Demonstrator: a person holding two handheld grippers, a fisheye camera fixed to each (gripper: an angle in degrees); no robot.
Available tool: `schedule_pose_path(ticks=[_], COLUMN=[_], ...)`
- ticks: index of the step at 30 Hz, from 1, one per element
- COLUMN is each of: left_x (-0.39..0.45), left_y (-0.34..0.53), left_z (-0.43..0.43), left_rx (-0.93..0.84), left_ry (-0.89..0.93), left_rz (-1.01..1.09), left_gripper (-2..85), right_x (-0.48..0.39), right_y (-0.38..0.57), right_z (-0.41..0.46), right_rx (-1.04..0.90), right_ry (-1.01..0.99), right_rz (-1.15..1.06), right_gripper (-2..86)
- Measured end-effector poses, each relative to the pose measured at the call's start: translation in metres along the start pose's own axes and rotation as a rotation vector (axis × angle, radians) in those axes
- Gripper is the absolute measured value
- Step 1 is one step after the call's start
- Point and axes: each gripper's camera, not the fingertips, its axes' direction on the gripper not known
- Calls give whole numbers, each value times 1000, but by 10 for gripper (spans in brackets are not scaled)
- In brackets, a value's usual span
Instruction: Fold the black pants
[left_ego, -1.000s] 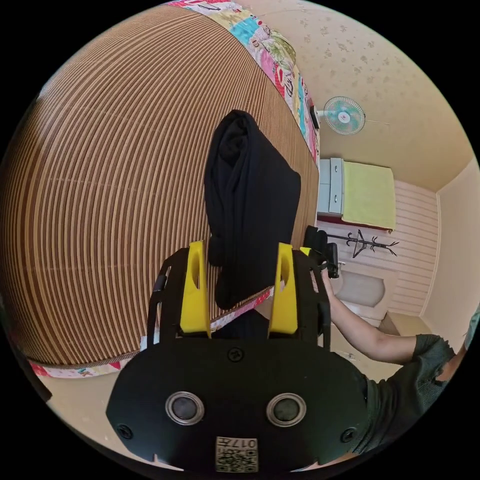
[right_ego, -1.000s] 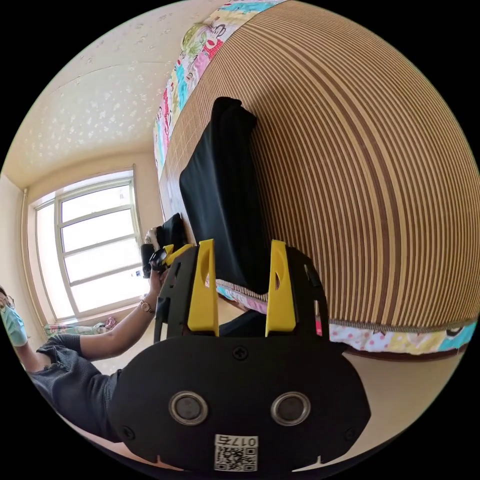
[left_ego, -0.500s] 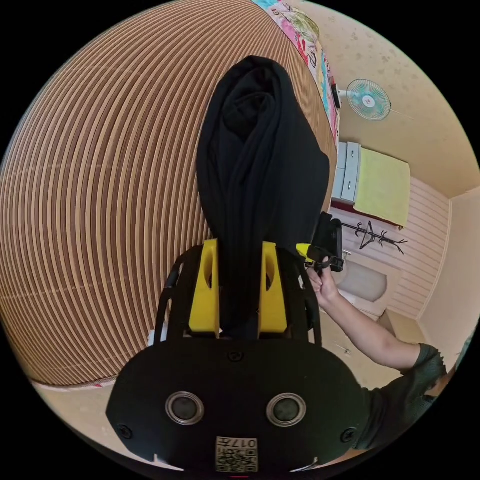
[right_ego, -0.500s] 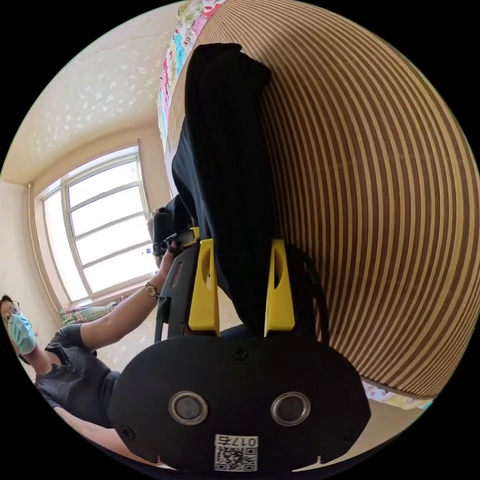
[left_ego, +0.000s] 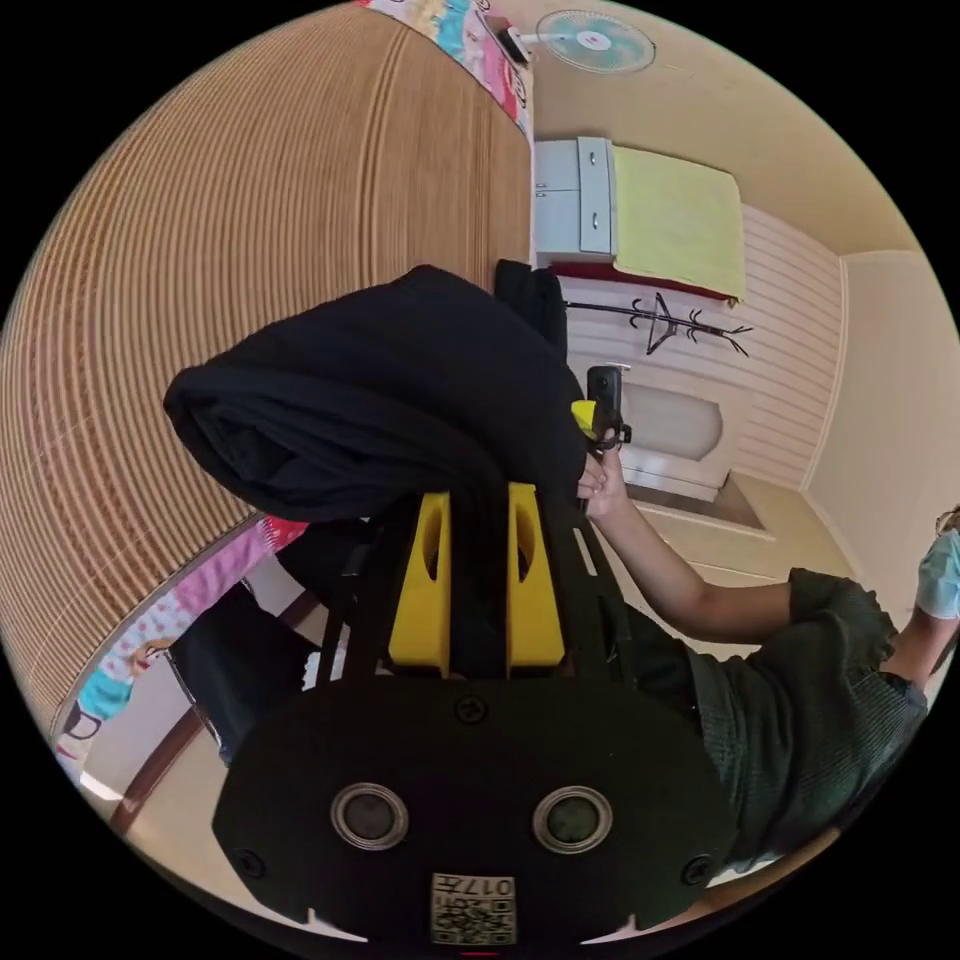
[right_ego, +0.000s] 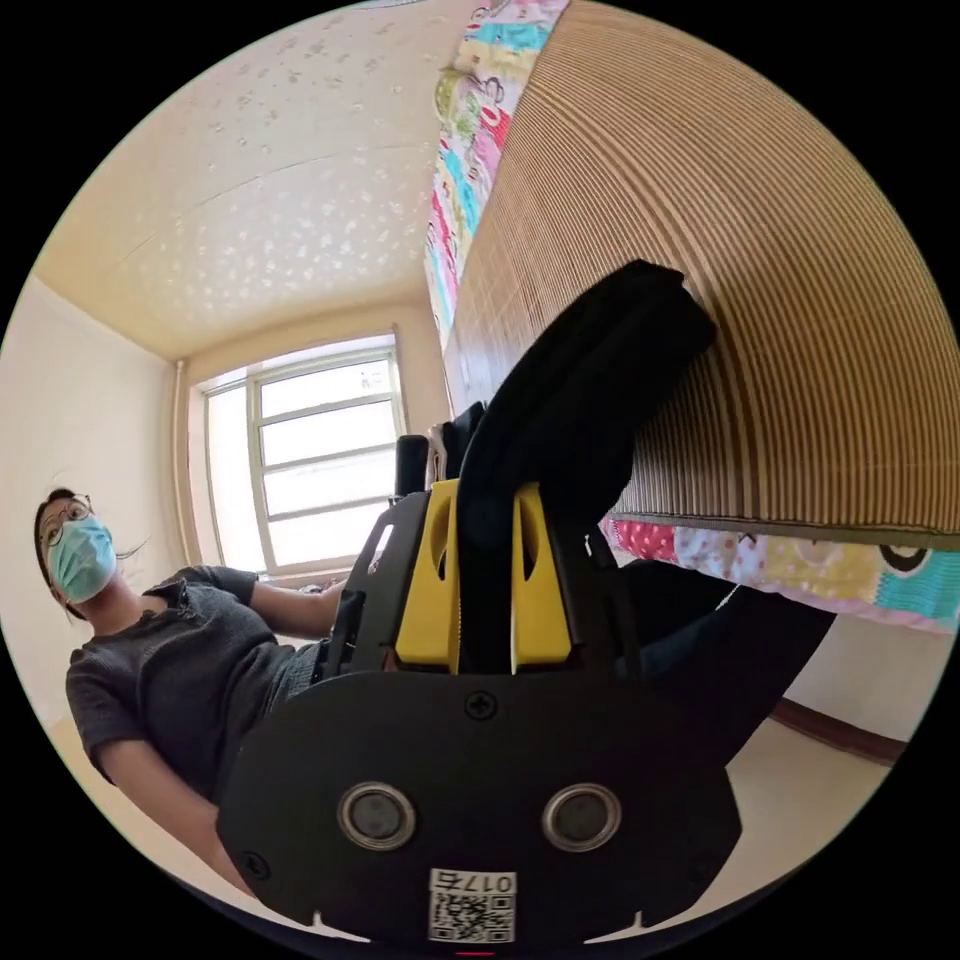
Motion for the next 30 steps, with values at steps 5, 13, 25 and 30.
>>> schedule_pose_path(ticks=[5, 13, 25, 30], left_x=[129, 311, 211, 157], left_y=[-80, -213, -313, -217], left_z=[109, 261, 405, 274], left_rx=[-52, 7, -333, -204], left_ry=[-22, 9, -372, -405], left_rz=[225, 516, 223, 117], left_gripper=[84, 87, 74, 66], right_x=[-49, -130, 11, -55], right_y=[35, 54, 44, 80], right_z=[-132, -319, -307, -269], right_rx=[165, 449, 589, 834], right_ry=[38, 314, 876, 970], right_rz=[-111, -207, 542, 424], right_gripper=[77, 80, 68, 26])
